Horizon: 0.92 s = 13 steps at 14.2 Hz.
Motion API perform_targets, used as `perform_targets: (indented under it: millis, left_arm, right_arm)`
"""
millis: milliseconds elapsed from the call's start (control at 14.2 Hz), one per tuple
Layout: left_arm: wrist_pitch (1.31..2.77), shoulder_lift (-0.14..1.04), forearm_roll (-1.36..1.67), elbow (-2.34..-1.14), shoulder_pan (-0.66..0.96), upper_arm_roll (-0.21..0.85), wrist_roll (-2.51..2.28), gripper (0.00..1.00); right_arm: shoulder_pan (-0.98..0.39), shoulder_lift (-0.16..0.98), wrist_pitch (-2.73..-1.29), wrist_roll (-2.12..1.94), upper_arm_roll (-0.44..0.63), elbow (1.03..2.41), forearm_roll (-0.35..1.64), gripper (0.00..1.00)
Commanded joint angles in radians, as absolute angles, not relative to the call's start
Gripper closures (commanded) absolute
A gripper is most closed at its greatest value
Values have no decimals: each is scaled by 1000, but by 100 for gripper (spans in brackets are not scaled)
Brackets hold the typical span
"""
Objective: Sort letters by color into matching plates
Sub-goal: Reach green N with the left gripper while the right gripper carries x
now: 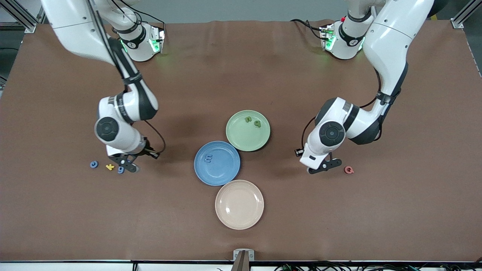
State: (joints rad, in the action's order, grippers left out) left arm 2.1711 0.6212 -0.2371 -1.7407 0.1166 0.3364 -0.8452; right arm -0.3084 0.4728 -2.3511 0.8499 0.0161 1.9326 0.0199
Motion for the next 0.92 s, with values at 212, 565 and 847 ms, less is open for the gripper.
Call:
perform_targets:
  millis: [212, 565, 847]
  left_arm:
    - [2318, 561, -256, -1897, 86, 342, -865, 36]
    - [2359, 552, -258, -1954, 77, 342, -865, 37]
    - [2382, 561, -258, -1954, 69, 342, -865, 37]
  right_arm:
    - [-498, 607, -2313, 1211, 21, 1708, 31, 100]
    - [-571, 710, -2306, 1360, 20, 1556, 37, 100]
    - [-613, 793, -2307, 1439, 20, 1462, 44, 100]
